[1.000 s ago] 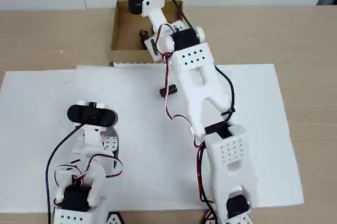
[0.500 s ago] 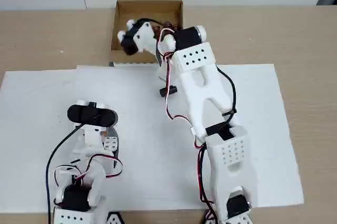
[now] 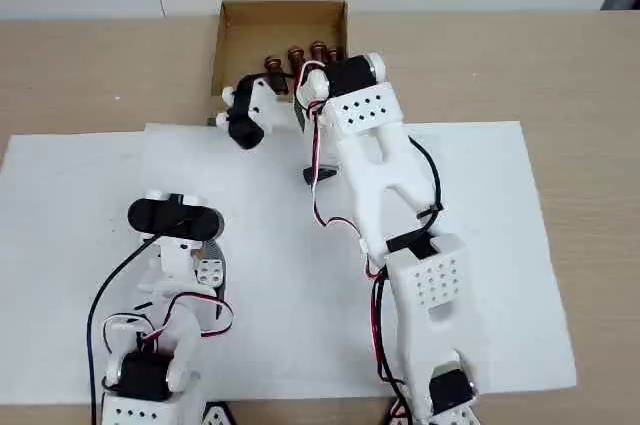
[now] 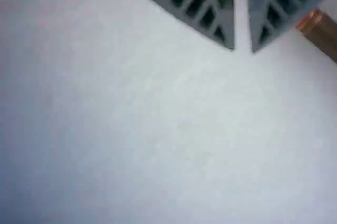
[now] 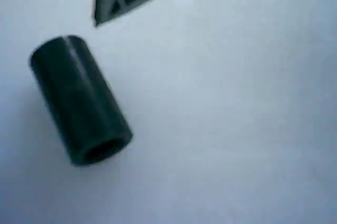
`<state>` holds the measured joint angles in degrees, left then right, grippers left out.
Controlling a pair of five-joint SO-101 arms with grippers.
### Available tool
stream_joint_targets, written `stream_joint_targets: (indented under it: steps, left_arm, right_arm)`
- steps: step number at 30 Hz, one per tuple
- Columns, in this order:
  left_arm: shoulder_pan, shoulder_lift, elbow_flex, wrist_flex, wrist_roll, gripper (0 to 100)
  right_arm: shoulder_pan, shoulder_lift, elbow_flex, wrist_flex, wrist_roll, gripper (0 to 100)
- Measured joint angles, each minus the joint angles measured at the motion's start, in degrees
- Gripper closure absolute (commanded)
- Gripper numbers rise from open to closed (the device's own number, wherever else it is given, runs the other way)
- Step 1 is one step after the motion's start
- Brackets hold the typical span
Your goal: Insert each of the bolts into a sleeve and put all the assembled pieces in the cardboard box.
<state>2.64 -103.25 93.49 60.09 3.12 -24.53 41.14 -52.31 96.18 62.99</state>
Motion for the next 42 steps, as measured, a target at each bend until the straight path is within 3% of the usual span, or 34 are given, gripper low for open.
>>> stream_joint_targets:
  steps: [18, 39, 42]
  left_arm:
    - [0.00, 0.00, 0.00, 0.00, 0.00, 100]
    - [0.00, 0.00, 0.00, 0.00, -0.09, 99]
    - [0.00, 0.00, 0.00, 0.00, -0.09, 99]
  right_arm:
    - [-4.22, 1.85, 0.00, 0.09, 0.26, 82.6]
    - [-3.60, 12.48, -1.49, -0.44, 2.37, 83.1]
    - [-3.34, 13.19, -2.02, -0.44, 2.37, 89.4]
